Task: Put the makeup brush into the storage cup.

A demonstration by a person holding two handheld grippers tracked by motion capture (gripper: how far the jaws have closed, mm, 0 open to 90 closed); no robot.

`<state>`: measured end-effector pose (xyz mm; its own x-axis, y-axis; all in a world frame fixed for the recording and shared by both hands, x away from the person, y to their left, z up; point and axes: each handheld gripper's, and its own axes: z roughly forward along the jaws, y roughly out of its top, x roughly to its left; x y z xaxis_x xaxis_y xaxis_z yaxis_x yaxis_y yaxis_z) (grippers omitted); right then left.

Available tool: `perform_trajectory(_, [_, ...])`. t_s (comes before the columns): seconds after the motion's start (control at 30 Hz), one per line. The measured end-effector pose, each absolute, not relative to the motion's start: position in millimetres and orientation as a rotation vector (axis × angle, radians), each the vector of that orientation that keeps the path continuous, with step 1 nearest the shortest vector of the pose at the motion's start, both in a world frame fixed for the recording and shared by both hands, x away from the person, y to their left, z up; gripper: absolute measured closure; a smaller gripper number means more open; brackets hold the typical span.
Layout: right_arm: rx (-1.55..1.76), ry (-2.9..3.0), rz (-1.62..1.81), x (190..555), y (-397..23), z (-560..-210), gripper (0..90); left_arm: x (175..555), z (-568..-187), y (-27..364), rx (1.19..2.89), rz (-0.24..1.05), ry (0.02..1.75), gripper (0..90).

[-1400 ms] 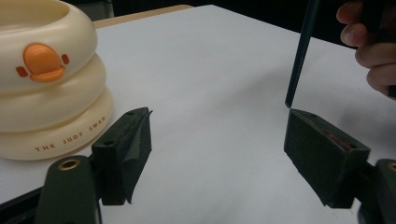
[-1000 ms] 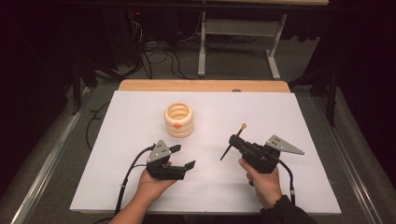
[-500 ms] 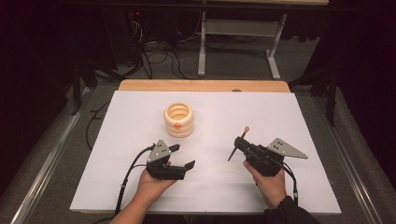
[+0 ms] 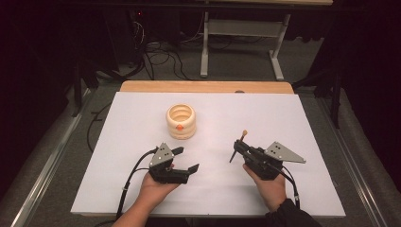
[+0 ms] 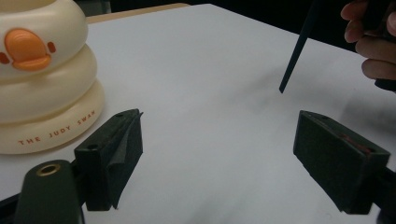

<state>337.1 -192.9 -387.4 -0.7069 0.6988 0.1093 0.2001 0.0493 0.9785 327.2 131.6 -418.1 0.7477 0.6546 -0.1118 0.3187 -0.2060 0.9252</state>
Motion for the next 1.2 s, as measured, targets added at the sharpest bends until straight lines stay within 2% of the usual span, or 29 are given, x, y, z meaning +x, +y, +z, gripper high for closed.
perform_trajectory(0.73, [0.790,2.011,1.686,328.6,-164.7,-386.7,85.1,321.5,-416.1,111.8,1.803,0.331,0.707,14.4])
perform_trajectory(1.2, [0.724,2.060,1.712,321.8,-140.8,-387.7,85.0,317.0,-414.9,100.1,1.808,0.309,0.668,16.8])
